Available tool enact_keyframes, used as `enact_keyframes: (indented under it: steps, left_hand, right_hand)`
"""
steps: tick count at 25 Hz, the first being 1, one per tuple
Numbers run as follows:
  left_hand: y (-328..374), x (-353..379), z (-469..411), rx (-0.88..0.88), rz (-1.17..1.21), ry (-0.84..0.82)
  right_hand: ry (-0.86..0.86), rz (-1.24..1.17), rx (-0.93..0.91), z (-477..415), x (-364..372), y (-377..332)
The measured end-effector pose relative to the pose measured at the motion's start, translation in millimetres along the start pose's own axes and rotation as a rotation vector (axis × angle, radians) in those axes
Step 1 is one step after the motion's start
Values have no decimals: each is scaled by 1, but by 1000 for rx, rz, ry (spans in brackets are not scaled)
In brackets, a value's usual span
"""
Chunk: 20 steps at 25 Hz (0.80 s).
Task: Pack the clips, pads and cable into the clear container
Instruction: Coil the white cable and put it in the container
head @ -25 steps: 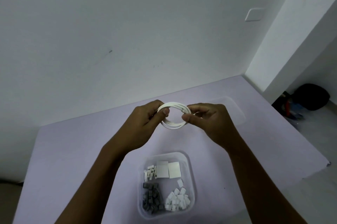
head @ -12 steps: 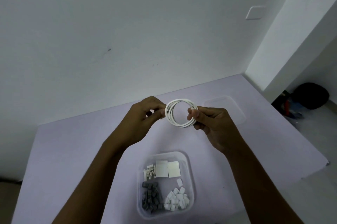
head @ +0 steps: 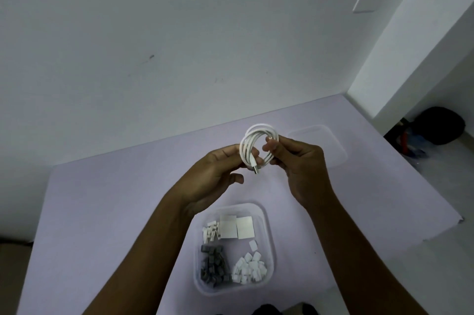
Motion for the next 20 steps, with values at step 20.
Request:
enact_keyframes:
  steps: [20]
  left_hand:
    - [-289,-91,88,-530,-962,153]
  right_hand:
    - [-167,1142,535,-13,3,329]
Point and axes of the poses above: each hand's wrist, its own z-axis away from the middle knuckle, its own x-axis out of the palm, y = z × x, the point moved 7 cm from there along -z, towards the middle knuckle, and after that the axes turned 14 degrees about x, right-handed, at the moved point
